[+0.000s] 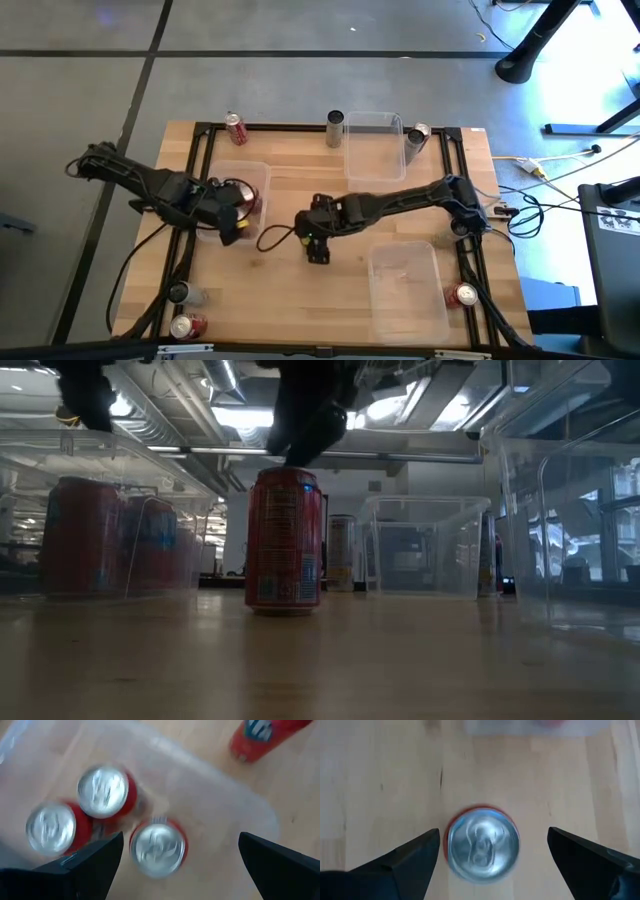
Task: Sort soda cans
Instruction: Put the red soda can into the middle transparent bin
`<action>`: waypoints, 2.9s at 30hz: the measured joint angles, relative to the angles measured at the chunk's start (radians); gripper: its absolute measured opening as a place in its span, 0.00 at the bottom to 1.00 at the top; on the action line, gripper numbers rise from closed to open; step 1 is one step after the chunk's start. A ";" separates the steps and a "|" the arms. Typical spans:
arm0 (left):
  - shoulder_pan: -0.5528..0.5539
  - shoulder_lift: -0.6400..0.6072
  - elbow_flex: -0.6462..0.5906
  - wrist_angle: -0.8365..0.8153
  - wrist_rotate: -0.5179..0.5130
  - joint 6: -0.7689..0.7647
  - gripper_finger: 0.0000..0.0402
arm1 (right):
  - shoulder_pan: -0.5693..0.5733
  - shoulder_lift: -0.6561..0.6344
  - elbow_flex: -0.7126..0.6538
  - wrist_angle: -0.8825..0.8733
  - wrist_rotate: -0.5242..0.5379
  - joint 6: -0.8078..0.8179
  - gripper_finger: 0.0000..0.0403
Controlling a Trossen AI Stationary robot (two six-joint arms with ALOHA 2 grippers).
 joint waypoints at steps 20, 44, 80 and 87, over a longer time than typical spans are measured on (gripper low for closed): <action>-0.077 -0.006 0.000 -0.060 0.090 -0.102 0.96 | 0.000 0.005 -0.161 0.170 -0.003 0.045 0.77; 0.002 0.005 -0.219 0.407 -0.063 0.134 0.96 | 0.001 -0.119 -0.161 0.062 0.052 0.016 0.69; -0.050 -0.152 0.018 -0.080 -0.064 -0.239 0.96 | -0.052 -0.152 -0.093 0.693 0.051 -0.223 0.69; -0.066 -0.155 0.018 -0.247 -0.067 -0.389 0.96 | -0.097 -0.040 -0.045 0.838 0.013 -0.217 0.69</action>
